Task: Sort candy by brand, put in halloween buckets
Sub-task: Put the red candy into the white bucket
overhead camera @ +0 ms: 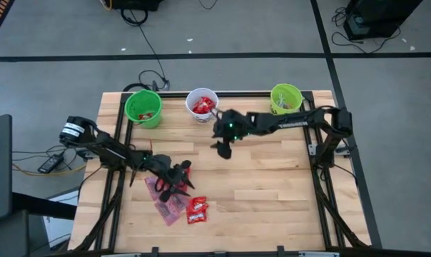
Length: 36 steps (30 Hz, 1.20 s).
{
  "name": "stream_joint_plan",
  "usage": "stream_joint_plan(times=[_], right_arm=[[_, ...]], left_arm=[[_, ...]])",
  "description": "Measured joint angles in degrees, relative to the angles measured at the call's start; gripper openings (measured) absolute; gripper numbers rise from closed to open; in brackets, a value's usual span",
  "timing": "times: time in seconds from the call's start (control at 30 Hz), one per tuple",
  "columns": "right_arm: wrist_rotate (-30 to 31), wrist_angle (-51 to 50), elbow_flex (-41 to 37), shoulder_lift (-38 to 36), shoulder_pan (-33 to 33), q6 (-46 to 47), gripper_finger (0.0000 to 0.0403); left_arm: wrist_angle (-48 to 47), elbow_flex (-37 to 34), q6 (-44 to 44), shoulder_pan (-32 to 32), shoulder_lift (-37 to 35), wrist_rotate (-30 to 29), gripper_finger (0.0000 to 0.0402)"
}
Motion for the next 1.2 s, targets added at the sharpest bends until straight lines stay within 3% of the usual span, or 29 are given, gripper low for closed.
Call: stream_joint_plan(times=[0.3, 0.7, 1.03, 1.2], right_arm=[[12.49, -7.92, -0.02, 0.00, 10.69, 4.49, 0.0241], [16.22, -7.53, -0.02, -0.02, 19.14, 6.35, 0.0241], [16.22, -8.78, -0.02, -0.02, 22.01, 5.98, 0.0241], [17.71, -9.84, -0.02, -0.02, 23.05, 5.94, 0.0239]], left_arm=[[4.04, 0.04, -5.65, -4.48, 3.96, -1.98, 0.0167], [17.42, 2.33, -14.58, -11.05, 17.18, -11.98, 0.0167], [17.12, 8.21, -18.07, -11.81, 25.68, -20.05, 0.0165], [15.91, 8.18, -20.82, -11.75, 25.25, -23.59, 0.0110]])
